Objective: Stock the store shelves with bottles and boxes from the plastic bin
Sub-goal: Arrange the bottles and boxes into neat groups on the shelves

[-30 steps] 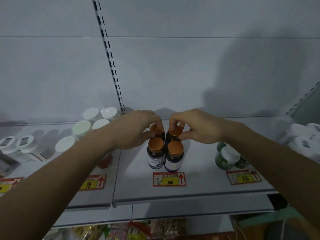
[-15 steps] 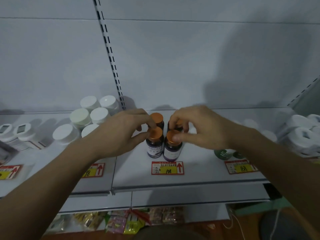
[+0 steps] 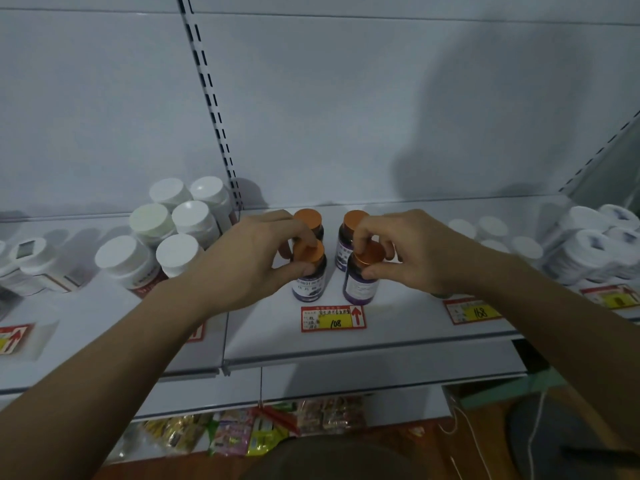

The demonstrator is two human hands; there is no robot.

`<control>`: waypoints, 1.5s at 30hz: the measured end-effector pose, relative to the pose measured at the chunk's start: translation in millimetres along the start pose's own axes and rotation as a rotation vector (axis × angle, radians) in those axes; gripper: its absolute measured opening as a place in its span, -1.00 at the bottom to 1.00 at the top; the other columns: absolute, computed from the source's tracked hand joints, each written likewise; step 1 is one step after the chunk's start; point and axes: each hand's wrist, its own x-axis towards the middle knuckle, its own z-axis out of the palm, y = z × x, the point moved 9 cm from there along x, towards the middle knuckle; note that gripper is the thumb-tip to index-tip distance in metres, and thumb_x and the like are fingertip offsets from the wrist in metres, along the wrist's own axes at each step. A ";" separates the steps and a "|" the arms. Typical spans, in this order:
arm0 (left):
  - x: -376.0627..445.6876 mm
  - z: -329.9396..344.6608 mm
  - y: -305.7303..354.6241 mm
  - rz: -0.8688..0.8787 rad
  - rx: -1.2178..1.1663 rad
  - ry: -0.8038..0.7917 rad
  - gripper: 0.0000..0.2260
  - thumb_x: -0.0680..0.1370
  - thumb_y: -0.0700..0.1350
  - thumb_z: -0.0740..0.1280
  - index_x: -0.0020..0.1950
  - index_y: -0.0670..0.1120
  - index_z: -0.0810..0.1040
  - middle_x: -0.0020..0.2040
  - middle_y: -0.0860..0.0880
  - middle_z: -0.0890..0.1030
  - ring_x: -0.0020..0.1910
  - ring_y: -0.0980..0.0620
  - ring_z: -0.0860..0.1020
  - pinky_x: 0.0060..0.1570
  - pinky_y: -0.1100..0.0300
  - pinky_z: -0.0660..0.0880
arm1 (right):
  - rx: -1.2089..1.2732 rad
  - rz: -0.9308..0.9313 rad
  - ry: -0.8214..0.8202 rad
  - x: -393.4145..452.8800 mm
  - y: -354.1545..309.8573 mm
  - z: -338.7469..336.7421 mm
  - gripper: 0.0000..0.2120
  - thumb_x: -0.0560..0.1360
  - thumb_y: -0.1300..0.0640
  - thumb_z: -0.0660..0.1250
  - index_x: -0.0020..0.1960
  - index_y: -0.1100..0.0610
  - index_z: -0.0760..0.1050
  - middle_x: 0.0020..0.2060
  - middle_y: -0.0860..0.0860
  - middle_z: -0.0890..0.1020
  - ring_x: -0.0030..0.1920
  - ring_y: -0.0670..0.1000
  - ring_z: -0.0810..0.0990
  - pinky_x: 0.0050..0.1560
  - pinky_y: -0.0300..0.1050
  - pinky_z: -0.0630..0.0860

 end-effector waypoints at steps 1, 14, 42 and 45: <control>0.3 0.9 0.6 -0.004 -0.005 0.005 -0.75 0.50 0.11 0.38 0.11 0.03 0.60 -0.03 0.09 0.59 -0.16 0.16 0.56 -0.22 0.42 0.42 | -0.001 -0.006 0.007 -0.8 -0.7 0.5 -0.77 0.45 0.11 0.54 0.02 0.02 0.52 -0.29 -0.35 0.48 -0.19 -0.32 0.49 -0.21 -0.49 0.34; -3.4 7.0 -0.8 -0.012 -0.025 0.001 -0.74 0.52 0.06 0.38 0.17 0.03 0.58 0.04 0.08 0.63 -0.07 0.15 0.56 -0.11 0.25 0.53 | -0.084 0.035 0.050 -10.9 6.3 7.8 -0.79 0.50 0.15 0.46 0.10 0.00 0.53 -0.06 -0.10 0.61 -0.09 -0.07 0.52 -0.08 -0.16 0.48; -11.4 10.2 -4.5 -0.069 -0.102 0.121 -0.79 0.54 -0.02 0.44 0.15 -0.02 0.60 0.02 0.04 0.66 -0.07 0.06 0.59 -0.07 0.11 0.59 | -0.265 0.023 0.057 3.3 -2.9 16.7 -0.64 0.55 -0.17 0.29 0.24 0.00 0.54 0.00 -0.14 0.41 -0.22 -0.26 0.39 -0.17 -0.40 0.25; -13.2 11.1 -5.2 -0.087 -0.117 0.127 -0.78 0.54 -0.01 0.44 0.17 0.00 0.59 0.03 0.04 0.66 -0.05 0.06 0.60 -0.05 0.11 0.59 | -0.259 0.029 0.087 4.1 -5.6 17.7 -0.61 0.54 -0.21 0.30 0.21 0.03 0.55 0.00 -0.14 0.42 -0.25 -0.27 0.37 -0.16 -0.28 0.29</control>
